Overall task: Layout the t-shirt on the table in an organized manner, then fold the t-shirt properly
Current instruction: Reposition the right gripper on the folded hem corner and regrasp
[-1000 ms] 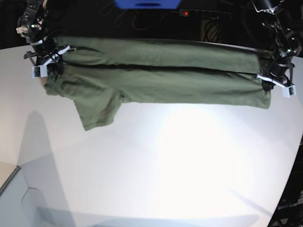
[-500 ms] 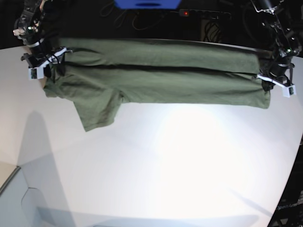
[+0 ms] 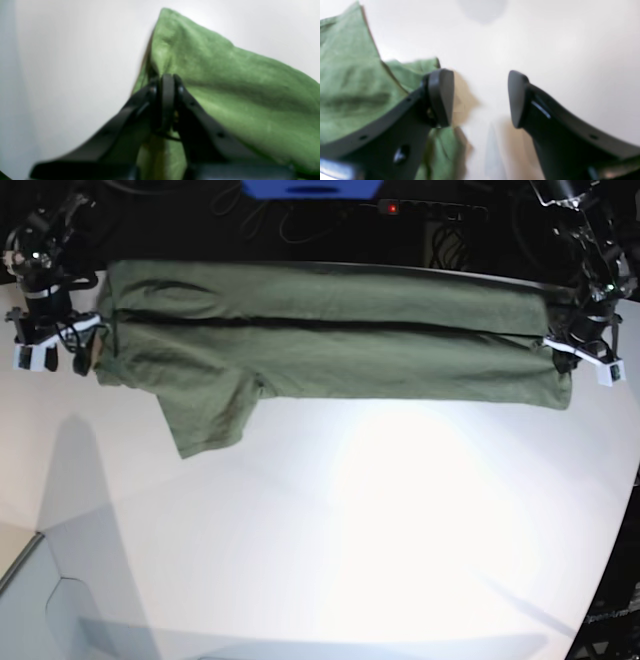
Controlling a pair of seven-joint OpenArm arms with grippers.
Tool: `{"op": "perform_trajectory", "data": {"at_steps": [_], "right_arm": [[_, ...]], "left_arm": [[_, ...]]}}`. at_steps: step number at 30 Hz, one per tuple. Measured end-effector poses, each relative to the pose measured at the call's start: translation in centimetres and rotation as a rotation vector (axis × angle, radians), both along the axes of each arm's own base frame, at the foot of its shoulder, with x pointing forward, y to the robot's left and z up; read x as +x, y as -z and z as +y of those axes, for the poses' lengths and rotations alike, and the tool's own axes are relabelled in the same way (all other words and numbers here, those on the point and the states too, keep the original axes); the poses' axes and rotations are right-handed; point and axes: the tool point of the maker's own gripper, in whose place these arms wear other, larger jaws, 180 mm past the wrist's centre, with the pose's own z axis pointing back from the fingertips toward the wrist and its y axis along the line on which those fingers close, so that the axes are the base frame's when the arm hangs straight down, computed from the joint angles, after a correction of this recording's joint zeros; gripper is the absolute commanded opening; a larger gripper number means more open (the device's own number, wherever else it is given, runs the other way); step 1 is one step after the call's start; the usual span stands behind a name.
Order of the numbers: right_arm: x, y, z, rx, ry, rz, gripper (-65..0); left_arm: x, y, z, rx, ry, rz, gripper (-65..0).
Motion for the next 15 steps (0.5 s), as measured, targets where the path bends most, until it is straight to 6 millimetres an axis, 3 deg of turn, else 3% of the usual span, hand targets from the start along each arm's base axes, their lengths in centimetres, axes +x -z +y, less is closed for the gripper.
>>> {"op": "perform_trajectory", "data": {"at_steps": [5,11,15], "right_arm": [[5.4,-1.6,5.6,0.011,-0.200,-0.054,-30.2],[10.6,-1.7,9.3,0.038,-0.305,0.034,-30.2],[12.9,0.5,11.0,0.100,-0.339,0.097,-30.2]], "left_arm": [[0.0,0.0,0.0,0.000,0.000,0.002,-64.7],[0.0,0.0,0.0,0.000,0.001,0.001,-64.7],[0.0,0.1,-0.1,-0.001,0.001,0.002,-64.7]]}}
